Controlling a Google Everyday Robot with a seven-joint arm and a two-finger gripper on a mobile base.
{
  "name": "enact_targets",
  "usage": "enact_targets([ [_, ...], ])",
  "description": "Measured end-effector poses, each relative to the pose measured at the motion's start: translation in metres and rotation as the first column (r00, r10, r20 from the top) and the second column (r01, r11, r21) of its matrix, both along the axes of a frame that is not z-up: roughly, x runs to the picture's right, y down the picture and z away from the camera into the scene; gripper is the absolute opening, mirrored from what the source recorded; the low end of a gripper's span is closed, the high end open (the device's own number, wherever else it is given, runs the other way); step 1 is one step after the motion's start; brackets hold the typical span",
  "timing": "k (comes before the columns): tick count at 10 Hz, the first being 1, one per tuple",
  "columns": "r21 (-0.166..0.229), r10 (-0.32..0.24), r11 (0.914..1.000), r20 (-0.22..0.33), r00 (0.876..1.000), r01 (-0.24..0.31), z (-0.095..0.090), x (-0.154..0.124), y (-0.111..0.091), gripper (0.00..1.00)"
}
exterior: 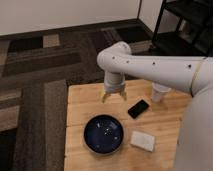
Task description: Place the ceramic cup in the ceramic bowl
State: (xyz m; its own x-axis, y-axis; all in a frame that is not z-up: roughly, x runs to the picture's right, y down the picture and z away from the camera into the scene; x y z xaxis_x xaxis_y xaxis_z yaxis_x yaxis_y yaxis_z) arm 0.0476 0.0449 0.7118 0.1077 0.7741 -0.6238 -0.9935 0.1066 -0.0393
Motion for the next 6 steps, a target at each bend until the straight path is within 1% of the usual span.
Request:
enact_targets([
  [5, 0.000, 0.000, 1.0000, 0.000, 1.000, 0.000, -0.0001, 0.0000, 0.0001, 0.65],
  [6, 0.002, -0.009, 1.0000, -0.012, 1.000, 0.009, -0.0002, 0.0050, -0.0020, 0.65],
])
